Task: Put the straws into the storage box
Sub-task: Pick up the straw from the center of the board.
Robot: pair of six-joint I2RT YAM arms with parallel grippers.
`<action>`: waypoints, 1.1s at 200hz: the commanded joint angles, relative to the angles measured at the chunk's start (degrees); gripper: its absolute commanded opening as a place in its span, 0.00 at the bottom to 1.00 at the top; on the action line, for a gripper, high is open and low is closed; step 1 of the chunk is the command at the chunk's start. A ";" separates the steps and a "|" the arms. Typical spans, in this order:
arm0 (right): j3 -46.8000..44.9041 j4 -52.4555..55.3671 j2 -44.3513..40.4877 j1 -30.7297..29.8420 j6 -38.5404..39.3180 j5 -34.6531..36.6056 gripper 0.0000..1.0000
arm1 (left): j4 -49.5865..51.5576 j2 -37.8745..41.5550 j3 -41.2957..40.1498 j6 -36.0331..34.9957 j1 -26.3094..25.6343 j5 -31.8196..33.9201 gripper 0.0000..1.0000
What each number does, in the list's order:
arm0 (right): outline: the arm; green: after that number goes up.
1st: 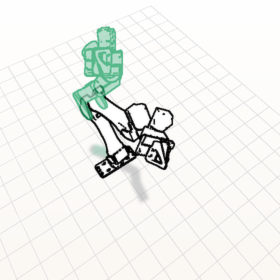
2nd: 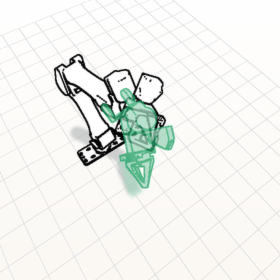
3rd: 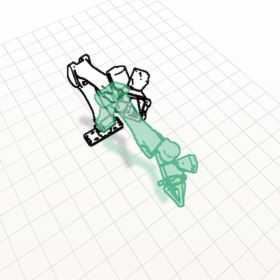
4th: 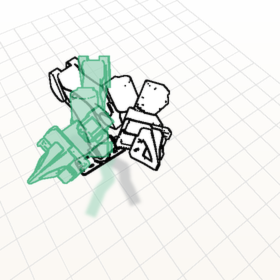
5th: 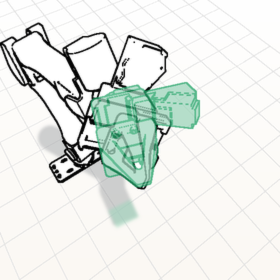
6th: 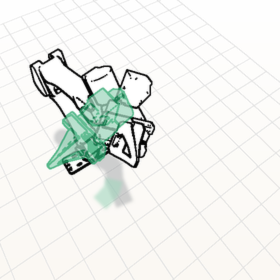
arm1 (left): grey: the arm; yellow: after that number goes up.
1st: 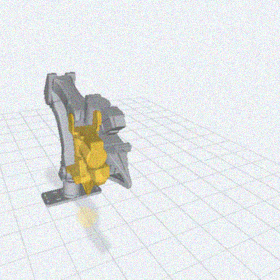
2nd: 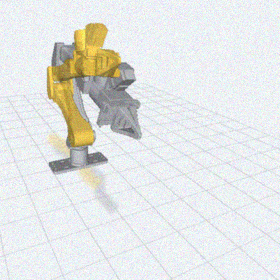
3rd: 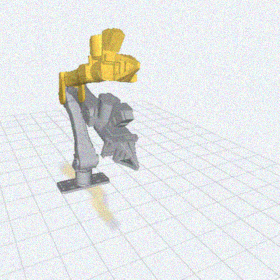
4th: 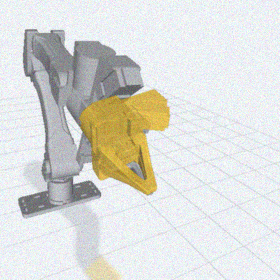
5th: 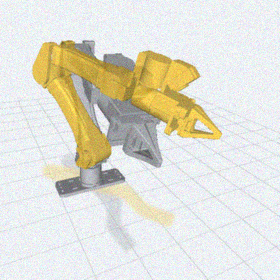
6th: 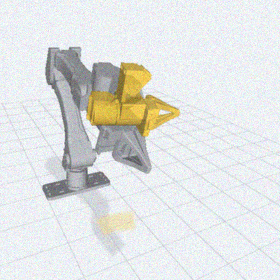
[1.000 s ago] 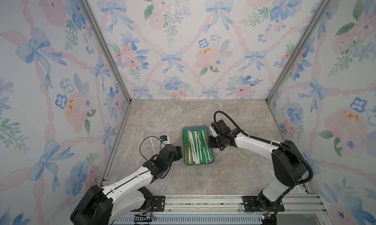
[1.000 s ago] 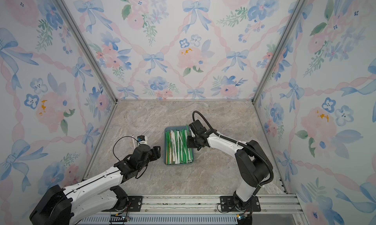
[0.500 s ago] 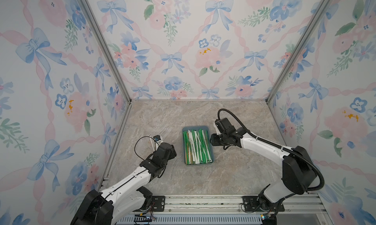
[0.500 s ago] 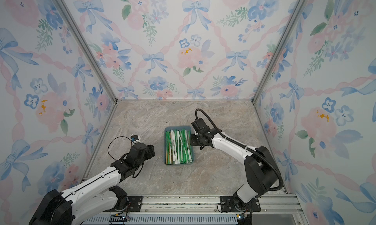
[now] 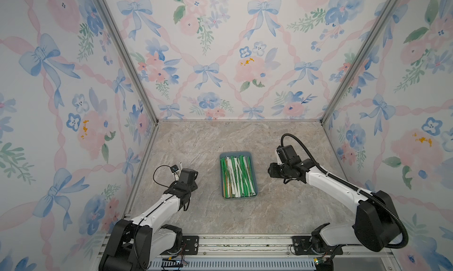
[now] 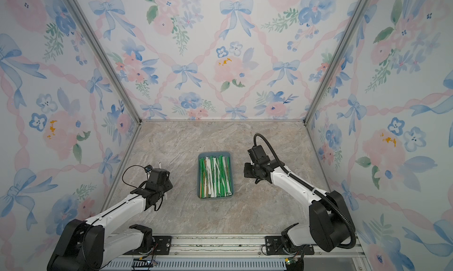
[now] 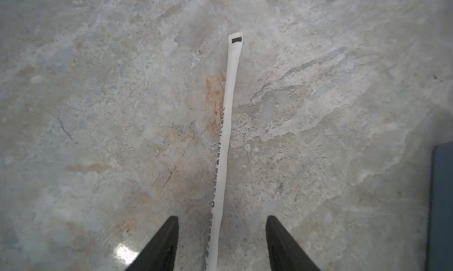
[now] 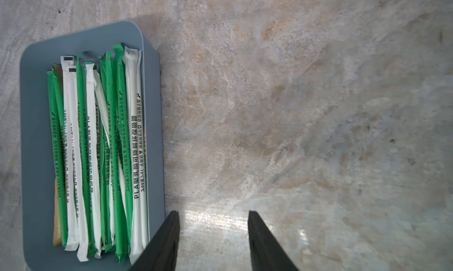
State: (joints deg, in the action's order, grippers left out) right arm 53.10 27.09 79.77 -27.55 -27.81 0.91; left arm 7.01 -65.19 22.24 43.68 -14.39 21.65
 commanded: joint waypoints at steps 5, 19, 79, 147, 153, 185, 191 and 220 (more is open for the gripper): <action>-1.28 1.31 -2.19 1.61 1.08 0.68 0.48 | 0.82 -2.14 0.91 -2.01 1.03 0.08 0.53; -1.66 1.33 -2.67 2.16 1.17 0.59 0.48 | 0.85 -3.34 1.18 -2.86 1.67 -0.10 0.50; -2.03 2.18 -4.04 3.45 1.19 0.33 0.50 | 0.64 -10.16 3.50 -4.32 2.44 -2.86 0.34; -3.02 2.21 -5.67 5.76 1.10 -0.81 0.51 | 0.47 -13.14 3.48 -5.38 2.36 -5.63 0.08; -3.13 2.29 -5.75 5.99 1.12 -0.83 0.51 | 0.49 -12.79 3.43 -5.58 2.39 -5.90 0.07; -3.34 2.47 -6.26 7.72 1.88 -0.87 0.50 | 0.64 -10.85 3.91 -6.41 1.81 -6.60 0.01; -3.53 2.46 -6.49 8.22 1.98 -0.84 0.51 | 0.62 -10.24 3.95 -6.39 1.49 -6.72 0.01; -4.64 2.42 -8.24 10.73 2.19 -0.85 0.51 | 0.61 -5.94 4.64 -5.07 -1.96 -6.92 0.00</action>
State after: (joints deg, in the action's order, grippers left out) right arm 49.69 28.12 73.89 -18.65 -26.52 0.25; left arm 5.72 -74.63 27.09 38.13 -13.91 16.43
